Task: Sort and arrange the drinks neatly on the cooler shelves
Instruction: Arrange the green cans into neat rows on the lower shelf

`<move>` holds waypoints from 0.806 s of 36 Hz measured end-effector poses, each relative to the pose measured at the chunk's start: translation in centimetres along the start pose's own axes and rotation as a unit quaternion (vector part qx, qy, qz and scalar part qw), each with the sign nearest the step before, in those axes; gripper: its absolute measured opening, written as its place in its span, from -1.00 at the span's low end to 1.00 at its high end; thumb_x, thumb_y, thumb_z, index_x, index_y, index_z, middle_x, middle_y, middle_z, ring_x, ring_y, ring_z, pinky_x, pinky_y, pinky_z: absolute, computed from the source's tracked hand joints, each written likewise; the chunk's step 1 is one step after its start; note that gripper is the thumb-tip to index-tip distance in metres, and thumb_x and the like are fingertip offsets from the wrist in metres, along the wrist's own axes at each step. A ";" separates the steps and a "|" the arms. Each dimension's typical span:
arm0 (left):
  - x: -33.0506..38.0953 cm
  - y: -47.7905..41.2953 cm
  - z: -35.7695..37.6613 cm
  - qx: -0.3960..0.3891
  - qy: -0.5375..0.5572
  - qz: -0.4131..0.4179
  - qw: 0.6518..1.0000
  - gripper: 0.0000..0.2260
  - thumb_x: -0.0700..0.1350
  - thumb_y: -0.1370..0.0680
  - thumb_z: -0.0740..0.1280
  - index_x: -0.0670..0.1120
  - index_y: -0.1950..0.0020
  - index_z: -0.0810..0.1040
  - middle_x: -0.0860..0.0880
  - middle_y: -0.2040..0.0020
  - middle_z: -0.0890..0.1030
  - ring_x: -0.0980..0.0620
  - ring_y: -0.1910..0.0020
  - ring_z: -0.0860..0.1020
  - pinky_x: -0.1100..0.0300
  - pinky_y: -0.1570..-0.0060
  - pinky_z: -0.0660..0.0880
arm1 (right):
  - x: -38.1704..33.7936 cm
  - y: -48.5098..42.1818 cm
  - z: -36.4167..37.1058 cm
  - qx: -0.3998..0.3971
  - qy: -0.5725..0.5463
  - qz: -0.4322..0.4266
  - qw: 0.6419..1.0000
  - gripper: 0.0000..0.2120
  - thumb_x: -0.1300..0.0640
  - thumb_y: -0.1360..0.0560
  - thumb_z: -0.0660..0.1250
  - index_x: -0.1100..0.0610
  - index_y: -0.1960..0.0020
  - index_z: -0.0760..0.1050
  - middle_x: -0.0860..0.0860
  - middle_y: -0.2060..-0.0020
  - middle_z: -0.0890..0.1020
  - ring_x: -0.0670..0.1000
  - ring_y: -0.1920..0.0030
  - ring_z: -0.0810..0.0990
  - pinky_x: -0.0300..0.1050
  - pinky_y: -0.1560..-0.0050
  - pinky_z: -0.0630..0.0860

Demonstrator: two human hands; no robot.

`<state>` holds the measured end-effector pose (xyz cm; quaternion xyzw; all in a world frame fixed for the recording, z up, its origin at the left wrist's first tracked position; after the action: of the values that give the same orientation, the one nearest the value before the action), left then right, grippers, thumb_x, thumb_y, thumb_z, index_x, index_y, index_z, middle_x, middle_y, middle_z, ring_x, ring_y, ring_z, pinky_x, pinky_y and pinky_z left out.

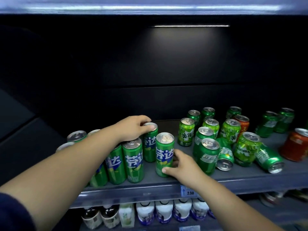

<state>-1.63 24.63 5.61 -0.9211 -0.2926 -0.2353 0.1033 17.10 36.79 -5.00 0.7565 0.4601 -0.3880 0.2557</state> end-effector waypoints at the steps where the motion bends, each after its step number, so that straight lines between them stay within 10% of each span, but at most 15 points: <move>1: 0.1 0.0 0.1 -0.003 -0.007 -0.003 1.000 -0.56 0.28 -0.53 0.30 0.14 -0.35 0.52 0.13 -0.25 0.60 0.10 -0.20 0.56 0.04 -0.26 0.48 | 0.1 -0.1 0.1 -0.005 0.003 -0.005 1.000 -0.34 0.04 -0.40 0.59 -0.04 -0.42 0.39 -0.17 -0.15 0.55 -0.16 -0.11 0.57 -0.18 -0.16 0.50; 21: 0.5 -0.3 0.3 0.022 0.007 -0.103 0.994 -0.69 0.12 -0.61 0.25 0.00 0.20 0.62 0.00 0.22 0.68 -0.04 0.12 0.64 -0.04 -0.06 0.57 | 1.1 -0.9 1.5 -0.019 0.007 -0.050 0.999 -0.40 -0.11 -0.34 0.59 -0.03 -0.30 0.47 -0.11 -0.18 0.63 -0.17 -0.13 0.61 -0.10 -0.23 0.56; 29: 0.1 0.4 0.1 0.005 -0.014 -0.088 0.996 -0.66 0.14 -0.61 0.21 -0.08 0.06 0.63 -0.10 0.10 0.69 -0.09 0.05 0.65 -0.09 -0.06 0.56 | 0.6 -0.6 2.5 -0.031 0.019 -0.072 0.997 -0.46 -0.13 -0.35 0.58 -0.12 -0.27 0.47 -0.16 -0.17 0.65 -0.23 -0.13 0.61 -0.11 -0.23 0.57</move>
<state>-1.30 24.35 5.54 -0.8944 -0.3752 -0.2289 0.0828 15.87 35.51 -6.95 0.7203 0.5300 -0.3766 0.2416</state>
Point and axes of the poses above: each hand's wrist, its own y-axis away from the middle knuckle, its own z-axis out of the palm, x = y × z, the point moved 3 cm from there along -y, towards the middle knuckle
